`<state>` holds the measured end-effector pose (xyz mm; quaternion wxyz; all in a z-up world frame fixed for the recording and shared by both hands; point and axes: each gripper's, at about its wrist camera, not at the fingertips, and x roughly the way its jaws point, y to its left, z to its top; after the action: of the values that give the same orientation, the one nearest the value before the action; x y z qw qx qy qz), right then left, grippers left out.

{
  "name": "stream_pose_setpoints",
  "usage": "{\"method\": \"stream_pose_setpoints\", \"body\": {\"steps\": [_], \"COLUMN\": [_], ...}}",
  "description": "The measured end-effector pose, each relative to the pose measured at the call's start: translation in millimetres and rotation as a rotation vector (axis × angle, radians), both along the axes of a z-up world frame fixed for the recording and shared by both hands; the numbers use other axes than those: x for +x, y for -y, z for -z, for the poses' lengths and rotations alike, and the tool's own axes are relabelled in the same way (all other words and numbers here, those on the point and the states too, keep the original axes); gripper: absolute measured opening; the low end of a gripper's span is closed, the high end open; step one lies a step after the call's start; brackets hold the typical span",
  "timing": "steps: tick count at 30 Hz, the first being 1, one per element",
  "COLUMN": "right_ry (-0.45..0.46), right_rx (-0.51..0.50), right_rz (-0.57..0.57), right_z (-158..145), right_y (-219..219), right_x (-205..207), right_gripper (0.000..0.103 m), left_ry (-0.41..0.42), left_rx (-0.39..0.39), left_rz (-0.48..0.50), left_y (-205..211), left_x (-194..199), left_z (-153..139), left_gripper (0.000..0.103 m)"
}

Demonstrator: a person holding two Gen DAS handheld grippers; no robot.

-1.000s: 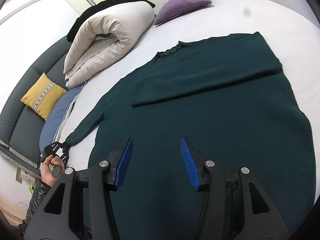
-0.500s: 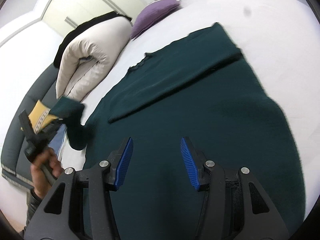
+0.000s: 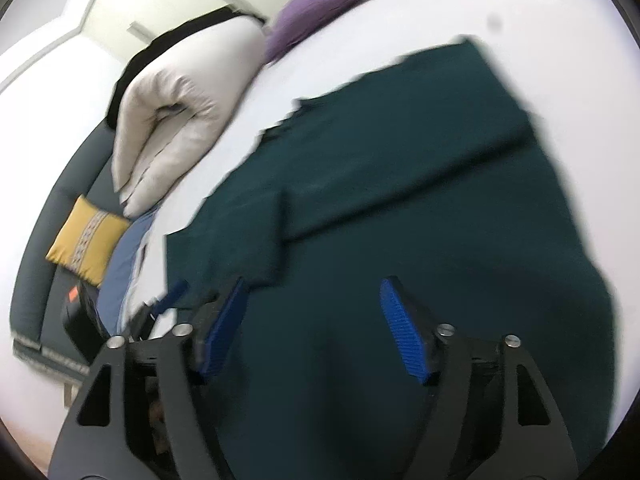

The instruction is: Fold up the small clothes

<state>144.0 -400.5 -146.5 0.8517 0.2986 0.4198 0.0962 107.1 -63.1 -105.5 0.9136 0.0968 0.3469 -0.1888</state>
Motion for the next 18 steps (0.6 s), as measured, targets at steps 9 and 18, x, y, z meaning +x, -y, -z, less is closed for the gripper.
{"method": "stream_pose_setpoints", "body": {"steps": [9,18], "right_ry": [-0.152,-0.093], "right_rx": [-0.122,-0.376], "right_rz": [-0.065,-0.131], "right_z": [31.4,3.9], "right_y": [-65.9,-107.7], "right_x": [104.5,103.9], "right_gripper": [0.056,0.008], "left_ry": [-0.05,-0.091], "left_rx": [-0.28,-0.455], "left_rz": [-0.173,-0.333], "left_y": [-104.8,-167.5], "left_x": [14.2,31.8], "left_z": [-10.9,-15.0], "left_gripper": [0.071,0.065]}}
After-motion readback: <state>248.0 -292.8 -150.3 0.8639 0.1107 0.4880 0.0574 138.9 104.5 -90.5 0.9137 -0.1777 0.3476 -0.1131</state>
